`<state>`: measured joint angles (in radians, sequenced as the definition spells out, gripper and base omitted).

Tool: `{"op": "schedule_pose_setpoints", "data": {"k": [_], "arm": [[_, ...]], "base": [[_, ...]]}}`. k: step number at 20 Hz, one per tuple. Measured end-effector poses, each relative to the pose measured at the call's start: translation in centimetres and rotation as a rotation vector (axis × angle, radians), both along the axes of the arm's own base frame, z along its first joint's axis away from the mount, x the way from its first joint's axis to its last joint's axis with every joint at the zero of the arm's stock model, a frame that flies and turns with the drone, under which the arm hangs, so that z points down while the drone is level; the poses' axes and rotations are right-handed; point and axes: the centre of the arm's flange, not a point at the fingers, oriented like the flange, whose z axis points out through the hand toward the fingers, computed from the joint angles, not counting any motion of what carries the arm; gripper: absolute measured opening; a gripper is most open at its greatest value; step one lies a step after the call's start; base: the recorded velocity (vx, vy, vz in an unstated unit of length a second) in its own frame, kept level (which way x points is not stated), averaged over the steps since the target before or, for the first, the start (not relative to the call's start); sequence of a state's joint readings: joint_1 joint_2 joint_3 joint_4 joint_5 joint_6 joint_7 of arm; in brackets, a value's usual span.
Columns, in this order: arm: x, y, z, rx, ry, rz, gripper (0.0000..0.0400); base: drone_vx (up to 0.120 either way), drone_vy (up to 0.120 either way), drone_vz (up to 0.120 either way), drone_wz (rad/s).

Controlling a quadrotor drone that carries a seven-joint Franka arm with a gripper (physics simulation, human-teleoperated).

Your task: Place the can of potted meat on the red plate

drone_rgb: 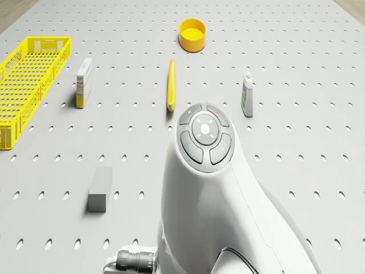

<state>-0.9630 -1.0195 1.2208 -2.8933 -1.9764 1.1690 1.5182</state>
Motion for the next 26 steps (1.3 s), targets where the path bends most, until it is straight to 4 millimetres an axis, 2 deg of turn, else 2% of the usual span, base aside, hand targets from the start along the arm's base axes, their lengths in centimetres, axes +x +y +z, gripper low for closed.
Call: {"op": "schedule_pose_setpoints", "data": {"k": [6,10,16,19,26], "arm": [[0.0,-0.51,-0.05,-0.052,0.002,-0.001,0.04],[-0.01,-0.65,-0.06,-0.066,0.002,-0.001,0.04],[-0.01,-0.73,-0.06,-0.075,0.003,-0.002,0.04],[-0.01,-0.75,-0.06,-0.076,0.003,-0.002,0.04],[-0.01,-0.77,-0.07,-0.078,0.003,-0.002,0.04]], "base": [[0.013,-0.02,-0.12,0.0],[0.09,0.0,-0.12,0.0],[0.0,0.0,-0.12,0.0],[0.107,0.0,-0.12,0.0],[0.04,0.0,-0.12,0.0]]}}
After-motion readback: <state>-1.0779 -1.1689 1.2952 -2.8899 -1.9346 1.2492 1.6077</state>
